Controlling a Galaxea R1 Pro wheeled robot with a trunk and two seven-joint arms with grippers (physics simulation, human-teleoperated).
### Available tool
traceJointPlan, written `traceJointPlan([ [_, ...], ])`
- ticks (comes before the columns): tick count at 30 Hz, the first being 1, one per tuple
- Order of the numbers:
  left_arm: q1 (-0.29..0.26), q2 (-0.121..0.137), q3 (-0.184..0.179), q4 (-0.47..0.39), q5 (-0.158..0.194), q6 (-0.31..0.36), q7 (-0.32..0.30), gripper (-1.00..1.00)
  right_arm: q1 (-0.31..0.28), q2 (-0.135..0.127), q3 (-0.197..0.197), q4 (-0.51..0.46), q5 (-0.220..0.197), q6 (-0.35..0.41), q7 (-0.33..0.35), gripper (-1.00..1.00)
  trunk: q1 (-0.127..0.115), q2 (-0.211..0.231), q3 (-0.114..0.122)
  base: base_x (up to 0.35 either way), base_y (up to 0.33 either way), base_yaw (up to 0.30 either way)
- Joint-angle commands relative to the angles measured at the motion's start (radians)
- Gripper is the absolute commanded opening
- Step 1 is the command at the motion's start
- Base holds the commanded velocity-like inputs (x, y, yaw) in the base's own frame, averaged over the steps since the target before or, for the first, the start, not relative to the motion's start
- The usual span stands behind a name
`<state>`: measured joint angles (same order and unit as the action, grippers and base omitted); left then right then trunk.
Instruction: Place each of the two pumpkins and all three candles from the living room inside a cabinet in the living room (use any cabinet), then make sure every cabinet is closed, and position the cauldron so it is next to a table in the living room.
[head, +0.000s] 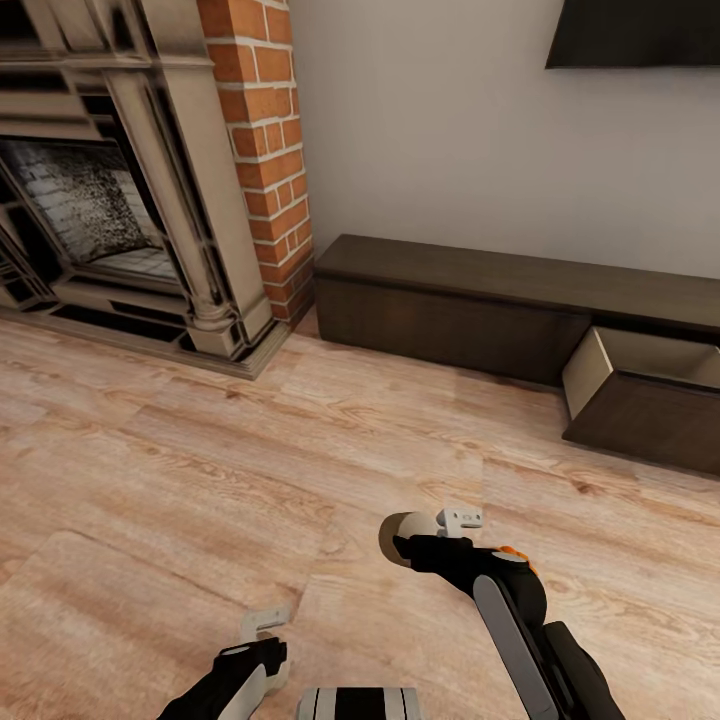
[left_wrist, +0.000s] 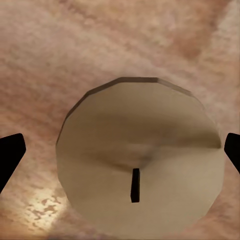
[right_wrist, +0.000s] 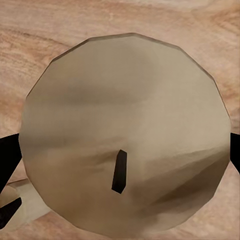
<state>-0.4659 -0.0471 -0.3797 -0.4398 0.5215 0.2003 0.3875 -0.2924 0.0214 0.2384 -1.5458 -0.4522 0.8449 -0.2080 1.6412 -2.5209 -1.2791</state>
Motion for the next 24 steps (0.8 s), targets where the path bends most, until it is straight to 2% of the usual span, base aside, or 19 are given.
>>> traceJointPlan([
  [1,0.000,0.001,-0.008,-0.002,0.007,0.004,0.009,1.00,-0.001,0.000,0.001,-0.001,-0.011,0.003,-0.011,-1.00,0.000,0.000,-0.001,0.000,0.000,0.000],
  [13,0.000,0.000,-0.008,-0.002,0.001,0.006,-0.001,1.00,-0.001,0.000,0.001,-0.002,-0.011,0.002,-0.011,-1.00,0.000,0.000,-0.001,0.000,0.000,0.000],
  [16,0.000,0.000,-0.008,-0.002,0.001,0.008,-0.005,1.00,-0.001,0.001,0.001,-0.002,-0.011,0.002,-0.011,-1.00,0.001,-0.001,-0.012,0.000,0.000,0.000],
  [24,0.000,0.000,-0.008,-0.002,0.001,0.007,-0.006,1.00,-0.001,0.002,0.001,-0.002,-0.011,0.002,-0.011,-1.00,0.001,-0.001,-0.012,0.000,0.000,0.000],
])
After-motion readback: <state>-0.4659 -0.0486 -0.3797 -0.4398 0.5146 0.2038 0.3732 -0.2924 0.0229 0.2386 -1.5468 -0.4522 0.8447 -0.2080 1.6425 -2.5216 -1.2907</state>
